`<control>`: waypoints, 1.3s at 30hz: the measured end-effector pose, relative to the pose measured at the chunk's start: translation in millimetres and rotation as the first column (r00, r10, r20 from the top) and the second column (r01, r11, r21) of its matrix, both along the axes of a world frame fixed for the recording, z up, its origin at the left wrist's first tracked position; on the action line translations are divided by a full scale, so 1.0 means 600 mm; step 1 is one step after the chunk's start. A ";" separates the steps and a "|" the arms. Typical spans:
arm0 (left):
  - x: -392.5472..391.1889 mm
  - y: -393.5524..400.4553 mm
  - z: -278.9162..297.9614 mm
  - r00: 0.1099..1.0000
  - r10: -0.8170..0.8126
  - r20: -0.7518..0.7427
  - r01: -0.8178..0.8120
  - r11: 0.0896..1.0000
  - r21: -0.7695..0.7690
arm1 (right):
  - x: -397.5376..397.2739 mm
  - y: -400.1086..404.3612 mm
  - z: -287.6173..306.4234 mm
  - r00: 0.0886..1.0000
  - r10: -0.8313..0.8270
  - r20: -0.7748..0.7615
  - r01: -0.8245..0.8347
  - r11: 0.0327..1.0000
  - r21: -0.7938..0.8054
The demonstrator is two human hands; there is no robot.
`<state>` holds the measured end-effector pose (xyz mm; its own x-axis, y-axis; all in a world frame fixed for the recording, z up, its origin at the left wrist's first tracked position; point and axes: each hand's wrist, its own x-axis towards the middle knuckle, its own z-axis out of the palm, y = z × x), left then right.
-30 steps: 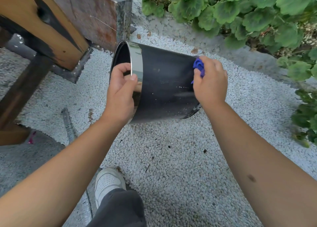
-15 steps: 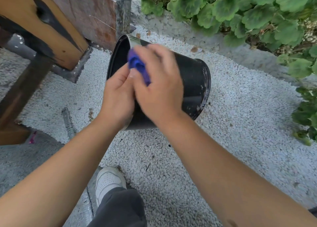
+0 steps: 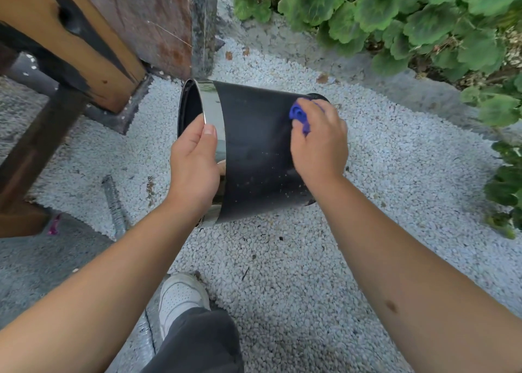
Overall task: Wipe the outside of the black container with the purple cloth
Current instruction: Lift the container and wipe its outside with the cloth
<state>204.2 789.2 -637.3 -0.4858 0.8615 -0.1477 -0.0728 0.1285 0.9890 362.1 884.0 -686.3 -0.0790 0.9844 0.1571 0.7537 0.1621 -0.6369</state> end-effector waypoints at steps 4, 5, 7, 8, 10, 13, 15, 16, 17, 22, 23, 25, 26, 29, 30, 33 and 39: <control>0.006 0.005 0.004 0.999 -0.034 -0.032 0.034 0.999 0.003 | 0.036 0.031 -0.016 0.998 -0.050 0.031 0.053 0.993 -0.102; 0.006 0.006 0.005 0.998 -0.049 -0.036 0.049 0.999 0.004 | 0.041 0.035 -0.017 0.999 -0.045 0.030 0.048 0.993 -0.110; 0.004 0.008 0.006 0.998 -0.067 0.006 0.068 0.998 -0.009 | 0.045 0.042 -0.016 0.999 -0.040 0.036 0.044 0.991 -0.125; 0.001 0.007 0.005 0.996 -0.089 0.025 0.090 0.996 -0.011 | 0.047 0.045 -0.015 0.998 -0.034 0.047 0.040 0.990 -0.133; -0.003 -0.003 0.002 0.986 -0.166 0.029 0.166 0.986 -0.008 | 0.055 0.055 -0.014 0.997 -0.008 0.074 0.018 0.990 -0.139; -0.002 -0.023 -0.004 0.956 -0.288 -0.062 0.286 0.957 -0.045 | 0.065 0.066 -0.010 0.999 -0.034 0.027 0.038 0.989 -0.142; -0.002 -0.024 -0.009 0.951 -0.298 -0.085 0.293 0.954 -0.059 | 0.051 0.059 0.003 0.991 -0.112 -0.072 0.101 0.984 -0.148; -0.001 -0.021 -0.008 0.953 -0.290 -0.085 0.286 0.957 -0.055 | 0.035 0.049 0.014 0.981 -0.143 -0.134 0.125 0.983 -0.137; 0.002 -0.016 -0.007 0.959 -0.274 -0.077 0.271 0.961 -0.049 | 0.015 0.034 0.027 0.971 -0.147 -0.188 0.129 0.986 -0.107; 0.013 0.009 0.001 0.974 -0.208 0.085 0.210 0.978 -0.016 | -0.082 -0.083 0.073 0.983 0.148 -0.107 -0.128 0.977 0.172; 0.014 0.011 0.001 0.973 -0.211 0.092 0.213 0.977 -0.013 | -0.090 -0.096 0.071 0.983 0.173 -0.066 -0.158 0.970 0.182; 0.012 0.011 0.000 0.972 -0.216 0.093 0.216 0.976 0.003 | -0.088 -0.095 0.061 0.985 0.174 -0.017 -0.168 0.969 0.180; 0.012 0.010 0.001 0.972 -0.215 0.097 0.214 0.977 0.012 | -0.079 -0.087 0.052 0.986 0.166 0.001 -0.164 0.971 0.174; 0.012 0.008 0.002 0.977 -0.209 0.054 0.209 0.978 -0.004 | -0.033 -0.053 0.015 0.995 0.086 0.049 -0.091 0.992 0.093; 0.012 0.009 0.001 0.976 -0.215 0.043 0.216 0.976 -0.013 | -0.013 -0.042 0.000 0.997 0.045 0.056 -0.048 0.998 0.047; 0.014 0.015 0.002 0.965 -0.260 0.015 0.260 0.965 -0.037 | 0.040 -0.015 -0.034 0.994 -0.058 0.093 0.063 0.997 -0.047; 0.014 0.005 -0.008 0.964 -0.267 -0.007 0.264 0.958 -0.110 | 0.067 0.003 -0.061 0.983 -0.116 0.140 0.129 0.988 -0.089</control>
<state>212.7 792.0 -642.0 -0.2459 0.9395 -0.2386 -0.0007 0.2460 0.9693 402.2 885.8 -722.9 0.0294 0.9980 0.0566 0.8436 0.0056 -0.5369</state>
